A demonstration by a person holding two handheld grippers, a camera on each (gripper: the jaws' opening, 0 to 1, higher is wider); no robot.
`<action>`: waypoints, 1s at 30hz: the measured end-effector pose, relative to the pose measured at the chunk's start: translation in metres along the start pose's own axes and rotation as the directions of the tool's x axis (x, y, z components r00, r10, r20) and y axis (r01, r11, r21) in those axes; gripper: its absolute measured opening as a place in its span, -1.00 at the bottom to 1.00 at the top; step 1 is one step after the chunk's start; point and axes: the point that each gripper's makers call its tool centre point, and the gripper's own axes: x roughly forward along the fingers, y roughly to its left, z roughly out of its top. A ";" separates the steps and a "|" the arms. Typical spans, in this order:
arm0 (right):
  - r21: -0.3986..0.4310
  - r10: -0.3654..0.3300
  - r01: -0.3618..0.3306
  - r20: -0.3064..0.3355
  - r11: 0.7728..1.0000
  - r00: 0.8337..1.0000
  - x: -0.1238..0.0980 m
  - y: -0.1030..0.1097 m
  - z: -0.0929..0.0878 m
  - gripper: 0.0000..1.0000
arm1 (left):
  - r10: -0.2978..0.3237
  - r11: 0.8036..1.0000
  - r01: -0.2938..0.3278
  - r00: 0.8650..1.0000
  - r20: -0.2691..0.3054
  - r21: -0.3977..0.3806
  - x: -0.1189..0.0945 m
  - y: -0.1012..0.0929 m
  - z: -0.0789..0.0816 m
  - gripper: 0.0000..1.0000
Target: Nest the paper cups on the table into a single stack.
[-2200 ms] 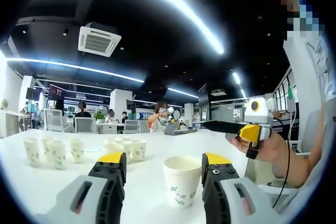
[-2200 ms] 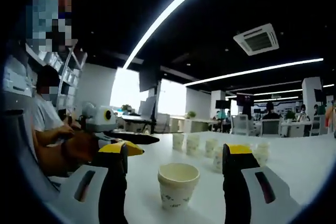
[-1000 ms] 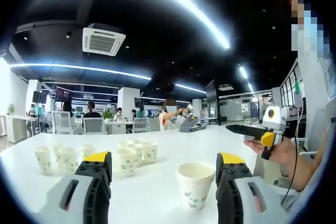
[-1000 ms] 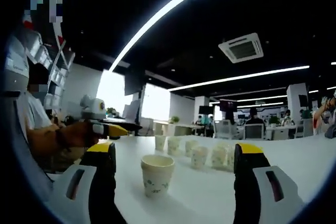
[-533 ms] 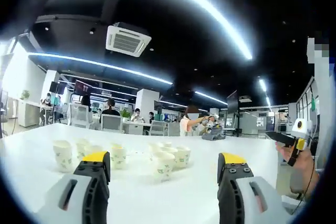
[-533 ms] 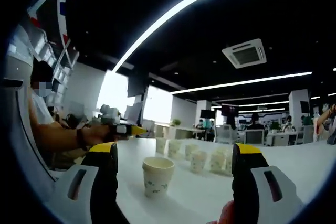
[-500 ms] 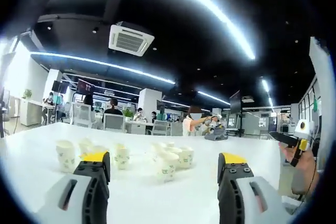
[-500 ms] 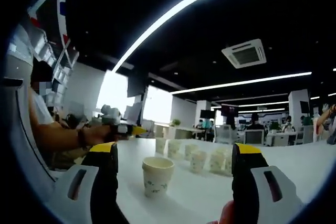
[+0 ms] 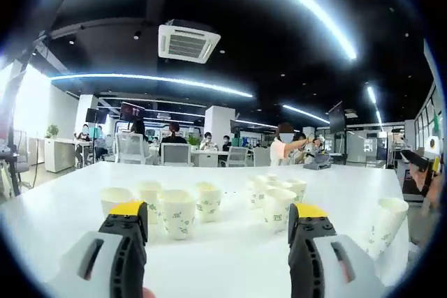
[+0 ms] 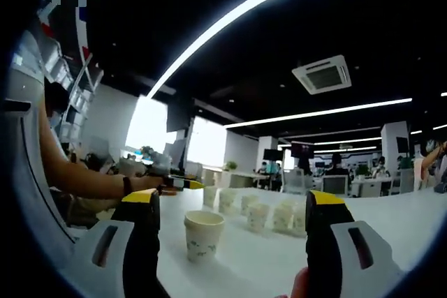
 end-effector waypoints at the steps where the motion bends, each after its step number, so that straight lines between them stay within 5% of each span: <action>1: 0.000 0.000 0.000 -0.001 1.000 1.000 0.000 0.000 0.000 0.79 | 0.000 1.000 0.000 1.000 -0.013 0.005 0.003 0.002 -0.003 0.77; 9: -0.010 -0.011 0.011 0.001 1.000 1.000 -0.004 -0.003 0.002 0.76 | 0.055 0.994 -0.048 0.996 -0.075 0.095 0.023 0.022 -0.018 0.72; 30: -0.023 -0.040 0.040 -0.004 0.999 0.999 -0.011 -0.017 0.002 0.74 | 0.117 0.992 -0.106 0.977 -0.181 0.070 0.085 0.043 -0.051 0.56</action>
